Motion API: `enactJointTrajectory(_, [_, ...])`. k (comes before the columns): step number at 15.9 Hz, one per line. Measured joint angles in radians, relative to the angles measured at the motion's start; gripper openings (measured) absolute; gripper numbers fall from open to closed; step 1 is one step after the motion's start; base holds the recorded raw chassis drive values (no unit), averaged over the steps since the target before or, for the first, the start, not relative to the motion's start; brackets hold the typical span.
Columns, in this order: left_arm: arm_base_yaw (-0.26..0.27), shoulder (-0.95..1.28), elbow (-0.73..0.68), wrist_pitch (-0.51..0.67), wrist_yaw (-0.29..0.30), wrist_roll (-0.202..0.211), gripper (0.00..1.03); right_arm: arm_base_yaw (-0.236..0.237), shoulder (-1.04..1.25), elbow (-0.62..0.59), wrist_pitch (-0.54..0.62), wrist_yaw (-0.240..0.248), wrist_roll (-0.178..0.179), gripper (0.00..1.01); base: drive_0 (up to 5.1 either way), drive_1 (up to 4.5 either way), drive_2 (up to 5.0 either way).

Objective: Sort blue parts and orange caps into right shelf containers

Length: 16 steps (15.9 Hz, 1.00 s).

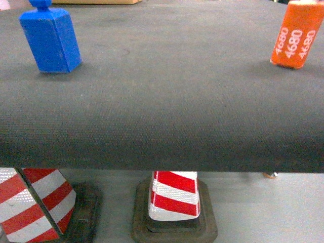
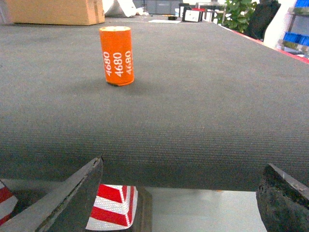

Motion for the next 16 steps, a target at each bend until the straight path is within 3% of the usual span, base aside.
enactJointTrajectory(16, [0.0,0.0,0.0,0.0,0.0,0.0,0.98,0.0,0.0,0.0,0.0,0.0,0.001,0.98,0.0,0.0,0.0])
